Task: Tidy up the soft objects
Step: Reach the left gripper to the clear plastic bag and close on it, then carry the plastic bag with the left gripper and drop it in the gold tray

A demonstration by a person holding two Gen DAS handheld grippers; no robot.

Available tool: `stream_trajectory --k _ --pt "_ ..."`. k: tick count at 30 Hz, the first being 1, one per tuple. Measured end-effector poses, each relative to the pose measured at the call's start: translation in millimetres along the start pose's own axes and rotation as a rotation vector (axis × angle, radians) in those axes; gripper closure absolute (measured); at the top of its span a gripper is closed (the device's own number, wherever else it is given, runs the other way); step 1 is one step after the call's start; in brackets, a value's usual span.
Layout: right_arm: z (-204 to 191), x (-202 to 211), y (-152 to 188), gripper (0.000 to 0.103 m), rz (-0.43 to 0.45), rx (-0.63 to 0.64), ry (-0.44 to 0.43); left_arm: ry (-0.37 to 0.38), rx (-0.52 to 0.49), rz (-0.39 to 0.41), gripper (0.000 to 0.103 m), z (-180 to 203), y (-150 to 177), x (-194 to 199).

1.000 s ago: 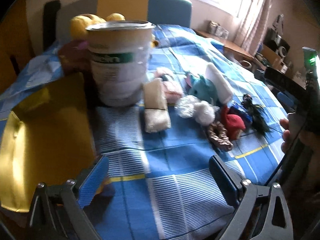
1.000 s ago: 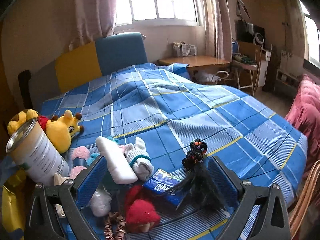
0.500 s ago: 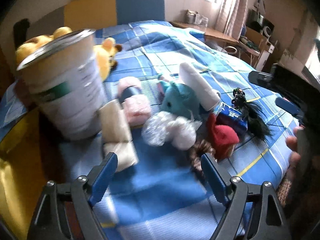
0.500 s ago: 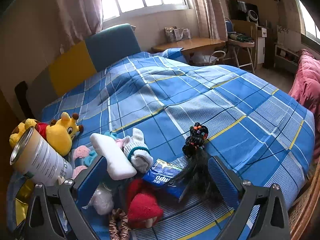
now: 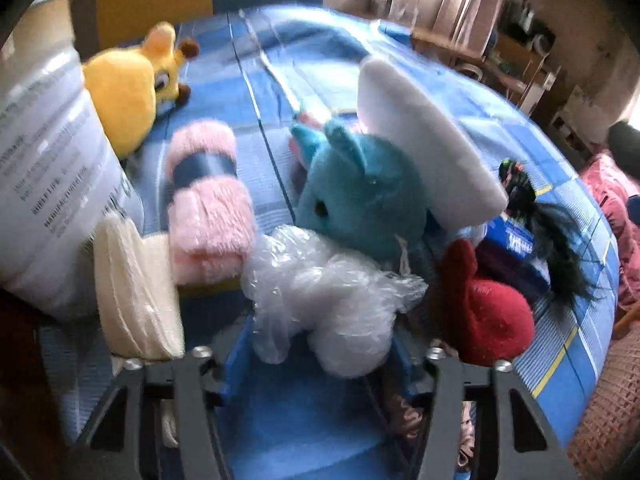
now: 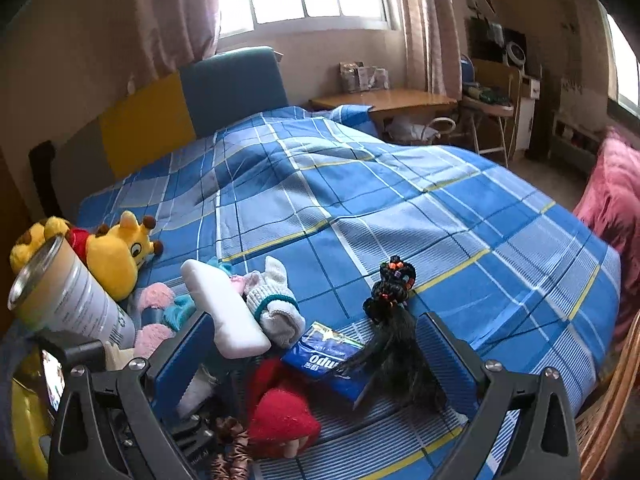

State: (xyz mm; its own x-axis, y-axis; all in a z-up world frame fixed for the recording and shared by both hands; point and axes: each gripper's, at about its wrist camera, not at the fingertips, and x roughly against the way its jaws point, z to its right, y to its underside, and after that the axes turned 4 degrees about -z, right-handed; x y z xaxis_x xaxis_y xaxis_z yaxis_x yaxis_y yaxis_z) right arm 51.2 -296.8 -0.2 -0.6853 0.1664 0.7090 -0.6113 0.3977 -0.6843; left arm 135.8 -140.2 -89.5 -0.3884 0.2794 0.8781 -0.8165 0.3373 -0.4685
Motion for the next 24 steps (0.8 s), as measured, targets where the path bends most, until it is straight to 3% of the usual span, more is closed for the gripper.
stream_trajectory --k 4,8,24 --pt "-7 -1 1 0.0 0.0 0.038 0.01 0.038 0.015 0.015 0.068 -7 3 5" --pt "-11 2 2 0.0 0.019 0.056 0.028 0.048 0.02 0.046 0.072 -9 11 18" --pt "-20 7 4 0.0 0.047 0.108 0.047 0.048 0.044 0.126 0.072 -12 45 70"
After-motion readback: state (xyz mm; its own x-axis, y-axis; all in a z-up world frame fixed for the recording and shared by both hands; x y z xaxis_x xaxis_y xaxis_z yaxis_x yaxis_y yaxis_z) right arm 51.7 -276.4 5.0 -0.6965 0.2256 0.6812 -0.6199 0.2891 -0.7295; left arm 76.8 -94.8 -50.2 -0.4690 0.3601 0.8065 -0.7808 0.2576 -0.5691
